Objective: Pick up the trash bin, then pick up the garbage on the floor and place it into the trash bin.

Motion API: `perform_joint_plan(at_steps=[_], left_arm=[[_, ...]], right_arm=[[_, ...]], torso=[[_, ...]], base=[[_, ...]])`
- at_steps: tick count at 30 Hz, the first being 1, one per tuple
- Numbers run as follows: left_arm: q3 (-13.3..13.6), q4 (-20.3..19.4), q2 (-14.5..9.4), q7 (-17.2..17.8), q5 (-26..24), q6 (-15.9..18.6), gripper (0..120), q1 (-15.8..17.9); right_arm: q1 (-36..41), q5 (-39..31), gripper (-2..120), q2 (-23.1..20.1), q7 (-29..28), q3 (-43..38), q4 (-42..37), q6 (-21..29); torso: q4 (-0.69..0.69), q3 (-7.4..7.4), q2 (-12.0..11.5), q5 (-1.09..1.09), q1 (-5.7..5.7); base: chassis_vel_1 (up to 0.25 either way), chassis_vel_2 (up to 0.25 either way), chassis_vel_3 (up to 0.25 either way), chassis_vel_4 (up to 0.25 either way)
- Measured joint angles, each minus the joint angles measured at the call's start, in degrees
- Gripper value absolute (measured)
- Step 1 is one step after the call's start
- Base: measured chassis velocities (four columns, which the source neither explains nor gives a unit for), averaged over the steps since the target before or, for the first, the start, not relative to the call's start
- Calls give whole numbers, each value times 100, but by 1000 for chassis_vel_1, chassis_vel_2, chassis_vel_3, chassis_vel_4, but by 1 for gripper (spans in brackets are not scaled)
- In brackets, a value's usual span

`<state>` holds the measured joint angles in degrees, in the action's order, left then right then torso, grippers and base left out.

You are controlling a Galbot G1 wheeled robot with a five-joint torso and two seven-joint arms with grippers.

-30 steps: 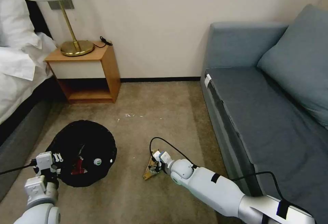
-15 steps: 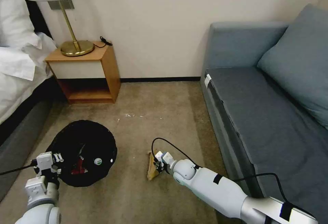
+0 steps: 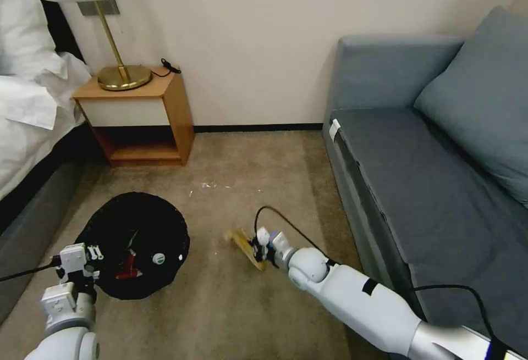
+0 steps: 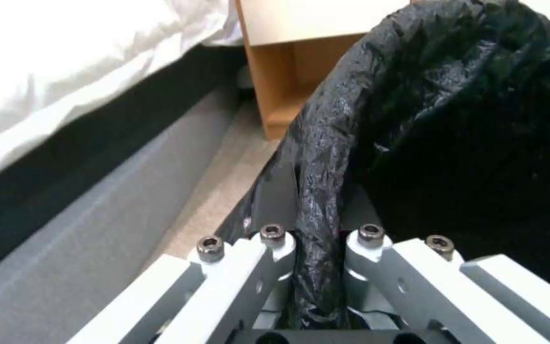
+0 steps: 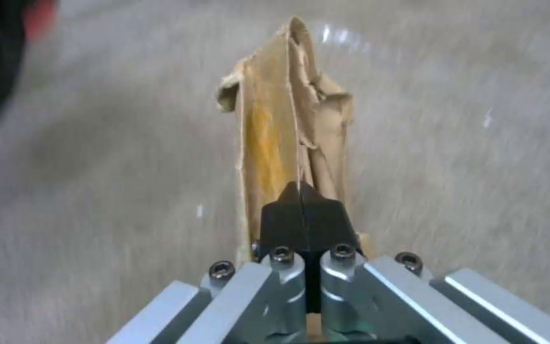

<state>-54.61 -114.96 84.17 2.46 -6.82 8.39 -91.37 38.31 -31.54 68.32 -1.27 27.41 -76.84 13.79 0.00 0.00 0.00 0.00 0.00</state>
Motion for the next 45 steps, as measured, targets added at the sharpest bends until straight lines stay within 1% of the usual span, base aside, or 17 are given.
perform_joint_plan(at_steps=[6, 10, 12, 13, 15, 16, 17, 20, 21, 22, 24, 30, 35, 39, 40, 43, 45], left_arm=[[33, 68, -39, -8, -149, 39, 5, 34], [38, 43, -62, -12, -266, 104, 5, 20], [64, -94, -50, -49, -443, 199, 5, -35], [64, -94, -50, -49, -443, 199, 5, -35], [93, -237, -13, -90, -568, 255, 5, -112], [93, -237, -13, -90, -568, 255, 5, -112], [119, -357, 17, -111, -675, 305, 5, -199], [129, -421, 40, -128, -745, 319, 5, -250], [162, -558, 78, -147, -929, 380, 5, -325], [162, -558, 78, -147, -929, 380, 5, -325], [198, -692, 94, -149, -1204, 503, 5, -357], [240, -976, 100, -164, -1731, 795, 5, -374], [260, -999, 117, -184, -1756, 839, 5, -382], [268, -1028, 147, -207, -1762, 862, 5, -407], [268, -1028, 147, -207, -1762, 862, 5, -407], [264, -1077, 152, -209, -1785, 892, 5, -405], [249, -1079, 151, -209, -1783, 894, 5, -399]], right_arm=[[-9, -358, 0, -198, -195, -190, -859, -68], [-9, -536, 0, -217, -157, -234, -1258, -413], [-13, -689, 0, -194, 151, -176, -1438, -1026], [-13, -689, 0, -194, 151, -176, -1438, -1026], [8, -772, 0, -97, 508, -68, -1481, -1610], [8, -772, 0, -97, 508, -68, -1481, -1610], [28, -829, 0, -18, 699, 9, -1484, -1855], [36, -859, 0, 26, 799, 45, -1476, -1952], [39, -899, 0, 133, 1086, 151, -1347, -2173], [39, -899, 0, 133, 1086, 151, -1347, -2173], [37, -906, 0, 227, 1401, 254, -1195, -2403], [27, -742, 0, 297, 1522, 351, -1090, -2429], [27, -693, 0, 305, 1561, 356, -1015, -2372], [62, -708, 19, 292, 1653, 345, -1007, -2314], [62, -708, 19, 292, 1653, 345, -1007, -2314], [86, -715, 32, 260, 1686, 309, -1080, -2311], [105, -715, 36, 235, 1691, 270, -1144, -2320]], torso=[[-1, 0, 0, -1, 0], [0, 0, 0, -1, 0], [0, 0, 0, 0, 0], [0, 0, 0, 0, 0], [0, 0, 0, 0, 0], [0, 0, 0, 0, 0], [0, 0, 0, 0, 0], [0, 0, 0, 0, 0], [1, 0, 0, 1, 0], [1, 0, 0, 1, 0], [1, 0, 0, 0, 0], [0, 0, 0, 0, 0], [-1, 0, 0, 0, 0], [0, 0, 0, 0, 0], [0, 0, 0, 0, 0], [0, 0, 0, 0, 0], [0, 0, 0, 0, 0]], base=[[0, 0, 0, 0], [0, 0, 0, 0], [0, 0, 0, 0], [0, 0, 0, 0], [0, 0, 0, 0], [0, 0, 0, 0], [0, 0, 0, 0], [0, 0, 0, 0], [0, 0, 0, 0], [0, 0, 0, 0], [0, 0, 0, 0], [0, 0, 0, 0], [0, 0, 0, 0], [0, 0, 0, 0], [0, 0, 0, 0], [0, 0, 0, 0], [0, 0, 0, 0]])
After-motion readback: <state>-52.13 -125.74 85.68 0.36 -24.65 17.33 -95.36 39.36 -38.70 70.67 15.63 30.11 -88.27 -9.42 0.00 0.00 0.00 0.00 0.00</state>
